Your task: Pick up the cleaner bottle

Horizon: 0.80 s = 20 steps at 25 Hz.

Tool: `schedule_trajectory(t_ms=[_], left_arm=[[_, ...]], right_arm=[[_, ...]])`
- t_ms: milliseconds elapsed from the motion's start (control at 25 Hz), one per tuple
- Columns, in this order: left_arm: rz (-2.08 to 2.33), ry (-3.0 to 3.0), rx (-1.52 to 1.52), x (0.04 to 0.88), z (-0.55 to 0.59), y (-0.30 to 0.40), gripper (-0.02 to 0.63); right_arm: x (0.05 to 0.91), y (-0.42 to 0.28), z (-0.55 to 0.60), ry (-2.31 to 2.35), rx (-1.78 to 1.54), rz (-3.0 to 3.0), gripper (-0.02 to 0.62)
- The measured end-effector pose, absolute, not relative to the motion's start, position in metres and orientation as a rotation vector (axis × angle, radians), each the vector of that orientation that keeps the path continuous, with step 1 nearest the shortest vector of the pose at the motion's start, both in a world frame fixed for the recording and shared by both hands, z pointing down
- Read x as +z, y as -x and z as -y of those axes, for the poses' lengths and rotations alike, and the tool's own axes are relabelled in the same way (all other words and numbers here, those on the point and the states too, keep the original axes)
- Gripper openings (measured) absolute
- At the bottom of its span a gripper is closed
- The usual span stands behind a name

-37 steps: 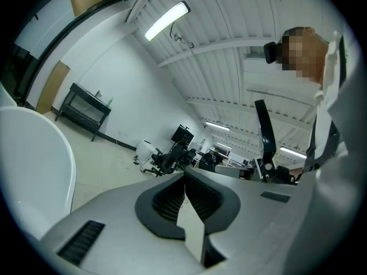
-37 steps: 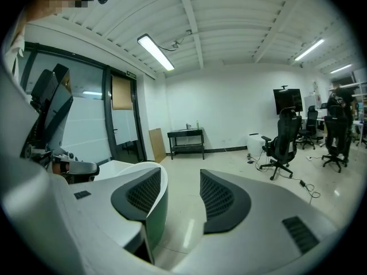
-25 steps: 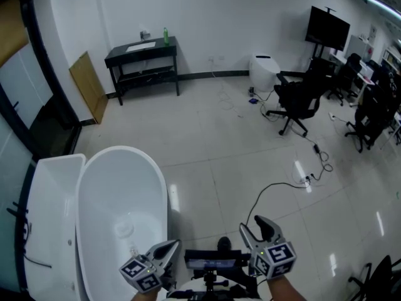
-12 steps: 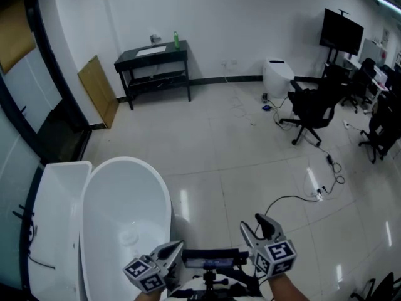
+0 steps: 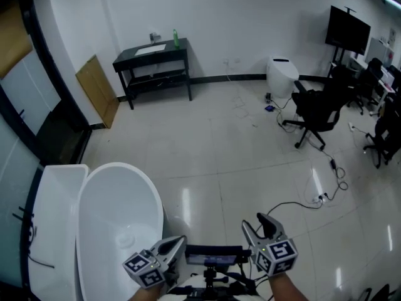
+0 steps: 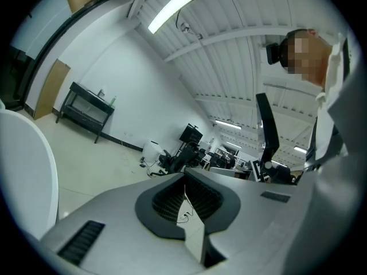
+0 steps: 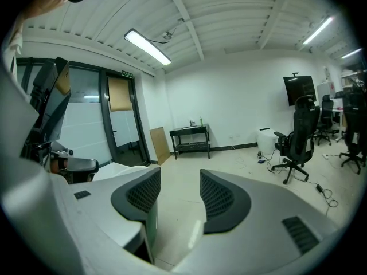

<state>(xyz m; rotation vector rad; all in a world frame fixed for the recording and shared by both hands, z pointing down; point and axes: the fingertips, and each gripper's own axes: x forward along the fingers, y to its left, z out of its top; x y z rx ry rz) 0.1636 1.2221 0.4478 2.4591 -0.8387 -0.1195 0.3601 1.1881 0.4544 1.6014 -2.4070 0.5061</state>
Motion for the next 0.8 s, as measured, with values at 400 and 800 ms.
schedule_trajectory(t_ms=[400, 800], left_arm=[[0.830, -2.458, -0.094, 0.448, -1.187, -0.208, 0.000], [0.914, -2.451, -0.101, 0.447, -1.147, -0.192, 0.000]], right_arm=[[0.461, -0.396, -1.154, -1.589, 0.556, 2.424, 0.222], [0.470, -0.386, -1.124, -1.529, 0.575, 2.431, 0.222]])
